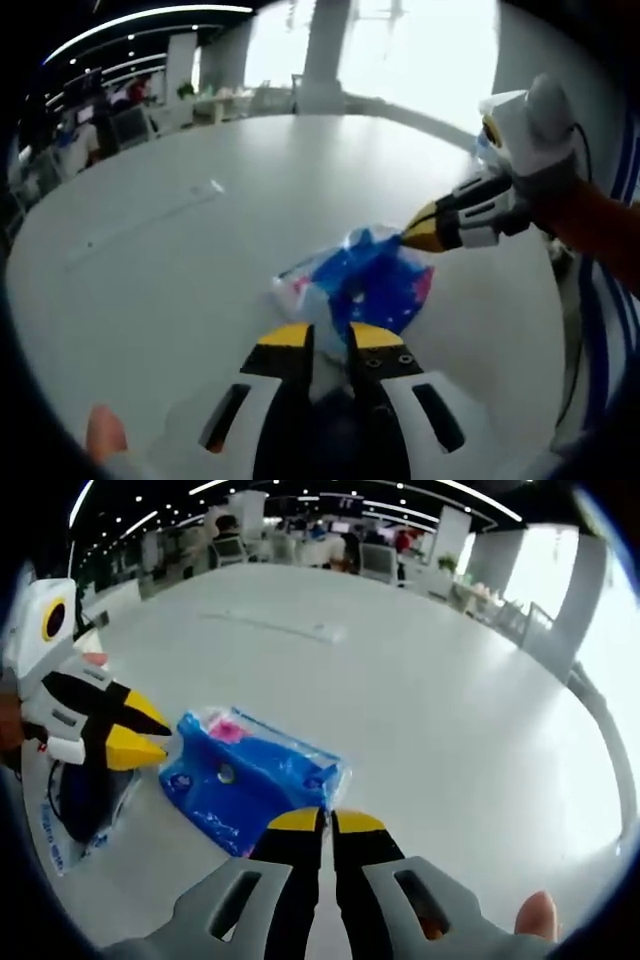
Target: Arrange the tabletop items into an orderly group along one side of the table until the central work area is clear of visible clutter.
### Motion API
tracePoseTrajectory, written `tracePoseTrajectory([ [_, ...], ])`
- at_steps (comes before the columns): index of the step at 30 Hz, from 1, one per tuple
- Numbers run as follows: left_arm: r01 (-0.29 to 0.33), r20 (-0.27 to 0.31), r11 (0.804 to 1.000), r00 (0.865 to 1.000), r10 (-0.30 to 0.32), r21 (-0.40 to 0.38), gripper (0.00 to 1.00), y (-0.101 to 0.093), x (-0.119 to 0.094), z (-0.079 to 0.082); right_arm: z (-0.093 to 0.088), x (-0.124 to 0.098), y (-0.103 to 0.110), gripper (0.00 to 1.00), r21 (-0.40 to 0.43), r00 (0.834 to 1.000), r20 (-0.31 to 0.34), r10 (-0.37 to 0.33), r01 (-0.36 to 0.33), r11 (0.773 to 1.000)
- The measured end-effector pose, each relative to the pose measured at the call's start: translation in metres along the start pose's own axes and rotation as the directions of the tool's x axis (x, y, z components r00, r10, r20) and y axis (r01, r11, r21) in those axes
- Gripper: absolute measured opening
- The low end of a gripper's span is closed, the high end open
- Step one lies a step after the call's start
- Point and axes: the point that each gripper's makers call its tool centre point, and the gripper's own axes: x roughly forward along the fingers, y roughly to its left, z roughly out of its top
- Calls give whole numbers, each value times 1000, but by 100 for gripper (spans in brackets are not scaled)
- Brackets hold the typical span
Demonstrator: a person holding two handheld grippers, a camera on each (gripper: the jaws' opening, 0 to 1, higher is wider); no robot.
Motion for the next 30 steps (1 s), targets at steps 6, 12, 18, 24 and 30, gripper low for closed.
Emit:
tracePoseTrajectory([
  [6, -3, 13, 1000, 1000, 3, -6, 19, 2, -4, 4, 0, 0, 0, 6, 16, 1000, 2, 0, 0, 1000],
  [12, -5, 22, 1000, 1000, 5, -7, 23, 2, -5, 7, -1, -1, -2, 10, 37, 1000, 3, -7, 7, 999],
  [18, -7, 25, 1000, 1000, 7, -6, 27, 3, -7, 8, -1, -4, -2, 16, 51, 1000, 14, -12, 11, 999],
  [24, -8, 35, 1000, 999, 8, -5, 29, 4, -9, 12, 0, -6, -6, 26, 65, 999, 24, -30, 28, 997],
  [30, -7, 42, 1000, 999, 7, -2, 31, 4, -13, 14, 8, -13, -13, 40, 75, 995, 69, -71, 66, 995],
])
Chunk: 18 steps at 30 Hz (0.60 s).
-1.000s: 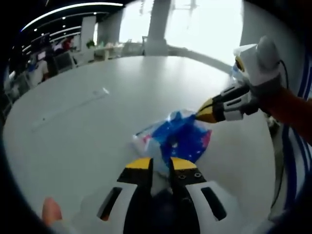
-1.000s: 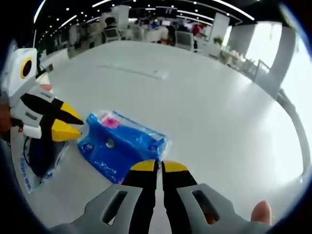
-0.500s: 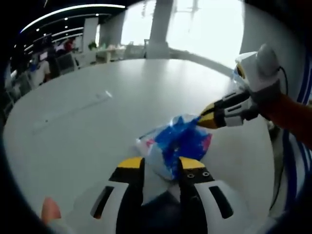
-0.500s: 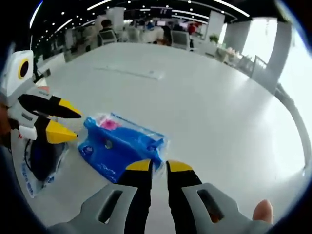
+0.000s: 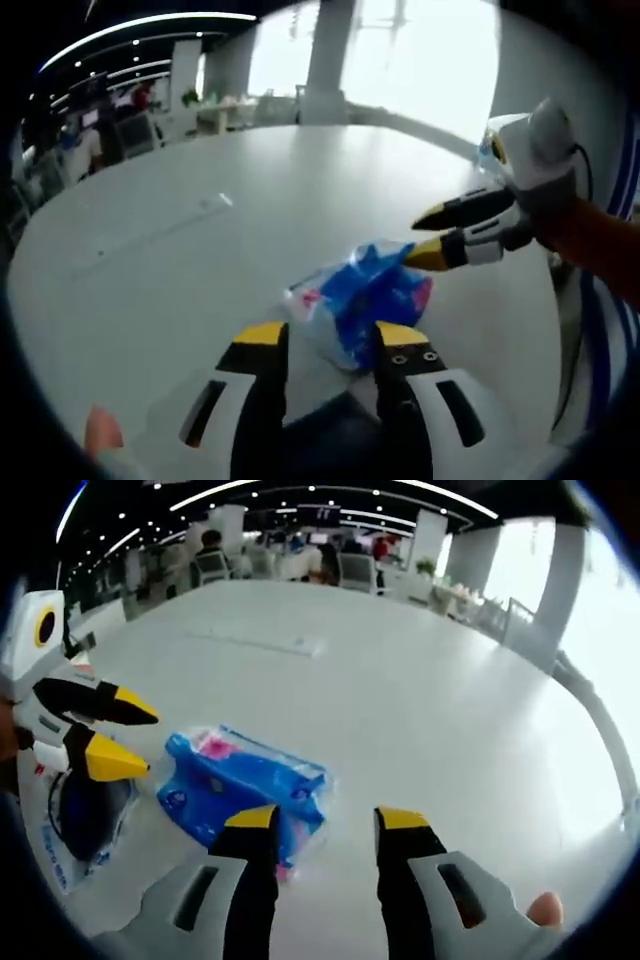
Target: Arrange the tabletop items into an orderly group along one side of the table until the central work area is clear of visible clutter.
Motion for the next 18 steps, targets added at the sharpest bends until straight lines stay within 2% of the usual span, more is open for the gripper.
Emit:
tracePoseTrajectory([
  [4, -3, 7, 1000, 1000, 3, -1, 32, 1, -4, 3, 11, -6, -5, 50, 14, 998, 52, -35, 35, 999],
  [12, -8, 26, 1000, 1000, 8, 8, 37, 4, -15, 8, 33, -17, -3, 69, 25, 989, 135, -55, 52, 998],
  [18, -6, 29, 1000, 1000, 5, 13, 43, 6, -22, 9, 38, -21, 7, 73, 30, 989, 147, -32, 28, 999],
])
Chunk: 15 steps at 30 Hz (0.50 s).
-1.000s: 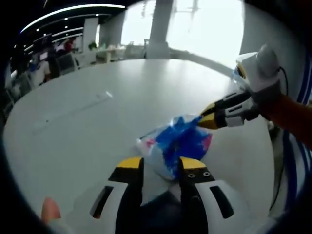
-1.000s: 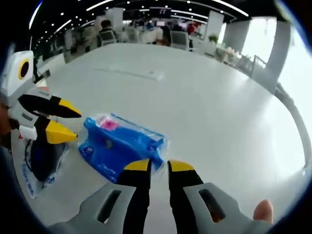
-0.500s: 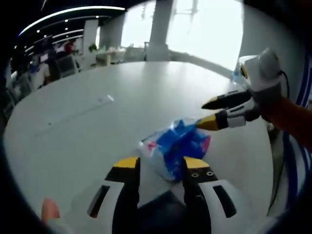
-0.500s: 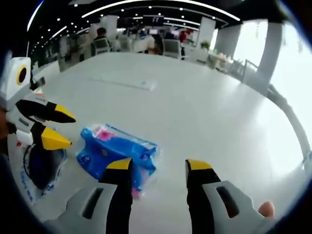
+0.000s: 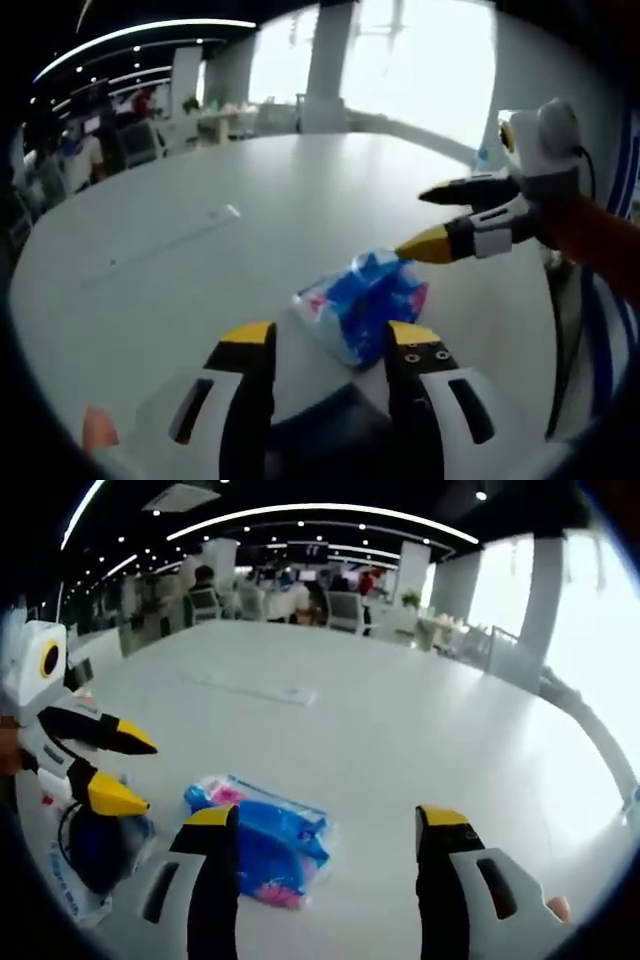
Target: Arrange the tabletop items into an orderly group along one side of the table until the central work area is clear of visible clutter.
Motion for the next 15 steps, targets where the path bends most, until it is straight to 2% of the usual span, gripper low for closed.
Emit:
tracePoseTrajectory([
  [10, 54, 25, 998, 998, -54, 26, 59, -9, -14, 4, 1, -12, 12, 76, 13, 998, 25, 56, -56, 998],
  [15, 80, 26, 996, 996, -81, 42, 62, -12, -23, 1, -1, -21, 18, 76, 13, 997, 35, 74, -74, 997],
])
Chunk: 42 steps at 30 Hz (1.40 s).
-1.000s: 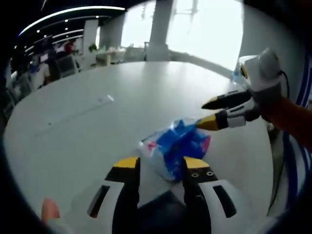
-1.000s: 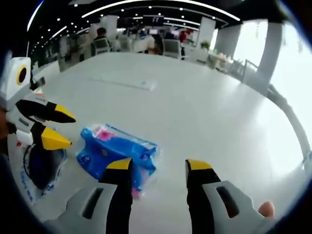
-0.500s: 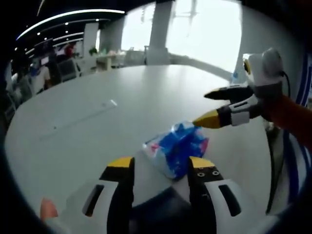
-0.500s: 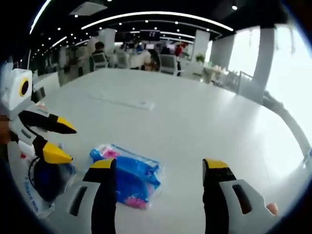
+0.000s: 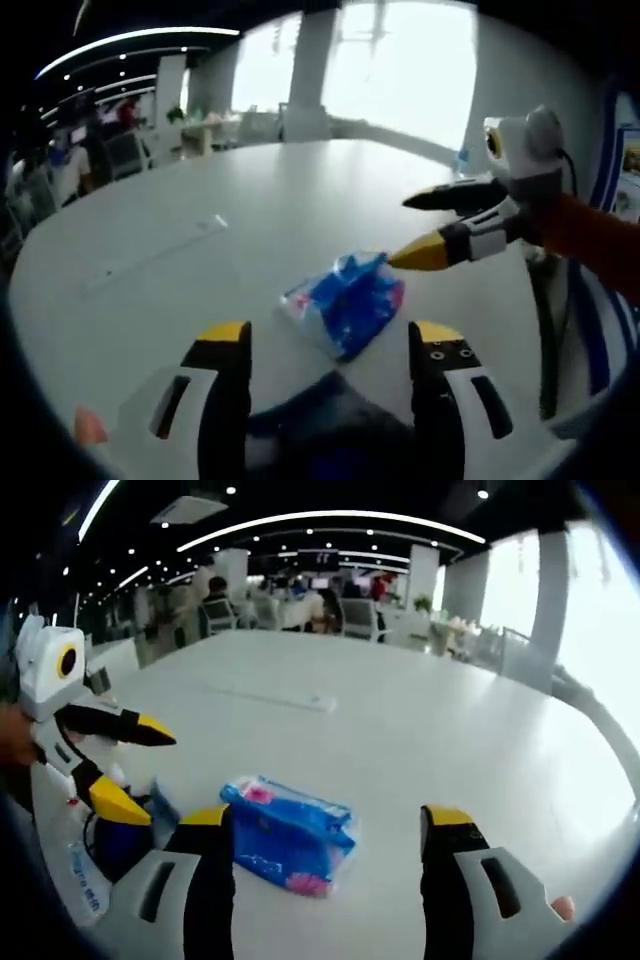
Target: Arrange the tabletop items into an orderly group along one side of the table until the central work area is clear of visible clutter.
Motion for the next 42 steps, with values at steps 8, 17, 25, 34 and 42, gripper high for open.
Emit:
tracePoseTrajectory([
  [8, 34, 10, 999, 999, -34, 22, 68, -8, -20, -1, -2, -14, 13, 76, -4, 1000, 10, 20, -20, 1000],
  [17, 43, 41, 998, 998, -45, 54, 71, -16, -53, 7, 4, -31, 33, 77, -22, 998, 38, 42, -41, 999],
  [25, 34, 70, 998, 997, -38, 61, 72, -23, -83, 5, 6, -44, 53, 77, -30, 996, 57, 63, -62, 998],
  [34, -8, 79, 1000, 997, 7, 21, 72, -19, -120, -15, 7, -60, 79, 77, -62, 993, 68, 93, -89, 994],
  [42, -62, 92, 997, 994, 65, -37, 73, -10, -153, -34, 4, -71, 107, 78, -77, 989, 76, 125, -119, 990],
])
